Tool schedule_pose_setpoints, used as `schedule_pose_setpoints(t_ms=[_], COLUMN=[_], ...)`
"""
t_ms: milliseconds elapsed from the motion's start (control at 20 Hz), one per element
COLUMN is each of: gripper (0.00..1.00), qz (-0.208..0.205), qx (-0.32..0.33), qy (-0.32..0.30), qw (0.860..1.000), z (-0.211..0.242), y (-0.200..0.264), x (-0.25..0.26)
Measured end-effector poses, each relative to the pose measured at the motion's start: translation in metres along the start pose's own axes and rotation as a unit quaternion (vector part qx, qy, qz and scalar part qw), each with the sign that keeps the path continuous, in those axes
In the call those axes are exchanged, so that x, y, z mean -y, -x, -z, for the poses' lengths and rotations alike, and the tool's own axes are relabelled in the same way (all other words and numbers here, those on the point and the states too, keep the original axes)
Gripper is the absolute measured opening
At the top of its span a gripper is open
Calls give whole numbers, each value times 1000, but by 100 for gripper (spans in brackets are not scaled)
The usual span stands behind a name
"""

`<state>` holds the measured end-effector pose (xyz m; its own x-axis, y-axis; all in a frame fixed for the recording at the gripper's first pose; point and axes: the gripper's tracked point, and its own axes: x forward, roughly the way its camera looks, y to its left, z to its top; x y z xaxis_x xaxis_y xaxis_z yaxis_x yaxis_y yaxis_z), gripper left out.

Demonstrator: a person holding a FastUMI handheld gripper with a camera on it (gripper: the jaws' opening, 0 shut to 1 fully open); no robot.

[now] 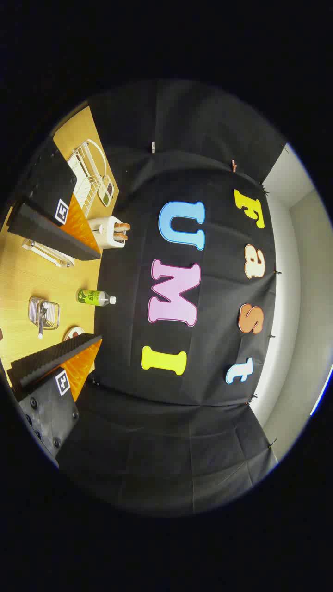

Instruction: Take the plate from the dish rack, then take the spoon from the basket and place it into the plate.

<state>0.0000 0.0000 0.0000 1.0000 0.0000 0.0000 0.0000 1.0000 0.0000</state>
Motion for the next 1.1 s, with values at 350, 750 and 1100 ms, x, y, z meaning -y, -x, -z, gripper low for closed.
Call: schedule_pose_setpoints(t_ms=[350,750,1100], gripper=[97,97,97], qz=[-14,-19,-37], qx=[-1,-4,-34], qy=[-2,-1,8], qw=[1000,1000,999], z=[-1,-3,7], y=[-6,-9,-15], x=[-7,-11,-28])
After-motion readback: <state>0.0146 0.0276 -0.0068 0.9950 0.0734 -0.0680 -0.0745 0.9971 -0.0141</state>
